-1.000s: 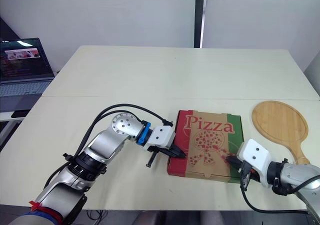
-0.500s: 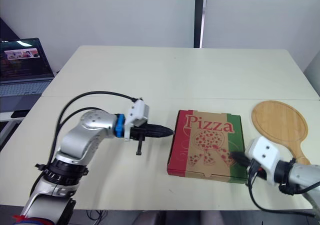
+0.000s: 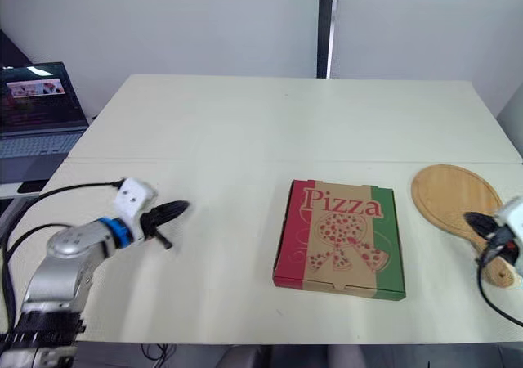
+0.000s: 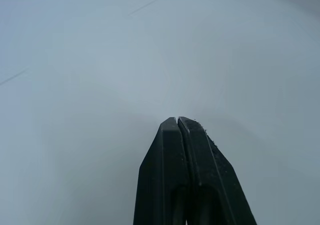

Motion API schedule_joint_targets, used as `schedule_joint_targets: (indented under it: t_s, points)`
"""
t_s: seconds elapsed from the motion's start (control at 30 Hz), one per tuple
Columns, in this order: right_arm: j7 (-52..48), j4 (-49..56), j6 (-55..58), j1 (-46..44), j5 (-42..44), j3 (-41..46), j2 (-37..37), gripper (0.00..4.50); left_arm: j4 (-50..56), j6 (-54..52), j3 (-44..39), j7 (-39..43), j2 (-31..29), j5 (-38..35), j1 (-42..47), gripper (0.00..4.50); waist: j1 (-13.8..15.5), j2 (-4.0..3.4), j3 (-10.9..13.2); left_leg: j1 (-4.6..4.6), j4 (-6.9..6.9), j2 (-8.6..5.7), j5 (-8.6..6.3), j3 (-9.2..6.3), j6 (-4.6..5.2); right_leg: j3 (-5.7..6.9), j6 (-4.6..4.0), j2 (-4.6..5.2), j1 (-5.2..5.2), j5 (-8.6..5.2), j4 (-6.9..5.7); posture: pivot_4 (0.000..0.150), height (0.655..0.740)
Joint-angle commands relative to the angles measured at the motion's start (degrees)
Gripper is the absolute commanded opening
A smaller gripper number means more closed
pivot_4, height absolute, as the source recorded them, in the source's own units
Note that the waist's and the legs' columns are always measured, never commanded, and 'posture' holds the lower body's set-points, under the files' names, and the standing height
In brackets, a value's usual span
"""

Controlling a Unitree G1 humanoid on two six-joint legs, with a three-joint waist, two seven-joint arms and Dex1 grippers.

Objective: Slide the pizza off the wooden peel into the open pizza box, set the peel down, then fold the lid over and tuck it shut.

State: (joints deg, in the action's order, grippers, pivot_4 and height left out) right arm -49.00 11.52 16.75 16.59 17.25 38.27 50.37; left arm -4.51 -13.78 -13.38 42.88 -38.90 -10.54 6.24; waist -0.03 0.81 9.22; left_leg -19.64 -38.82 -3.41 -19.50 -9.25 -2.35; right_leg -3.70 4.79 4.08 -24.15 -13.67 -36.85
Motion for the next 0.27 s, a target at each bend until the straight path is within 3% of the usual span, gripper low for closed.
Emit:
schedule_joint_targets:
  t_s: [0.03,0.27]
  points:
    - [-0.8,-9.7,-6.8,-1.7,-1.9,2.4,1.9,0.04,1.3,3.2,-4.1,-4.7,0.0,1.3,-4.1,0.00,0.0,0.00,0.0,0.01,0.00,0.00,0.00,0.01,0.00,-0.02,0.00,0.00,0.00,0.00,0.00,0.150,0.7341]
    - [0.1,-25.6,-14.9,-7.5,-5.4,-1.1,4.0,0.04,0.6,6.2,-9.1,-7.8,2.0,-1.3,-10.7,0.00,-0.2,-0.06,0.0,0.10,0.05,0.03,-0.01,0.08,0.01,-0.04,0.00,0.01,0.03,0.00,-0.02,0.150,0.7341]
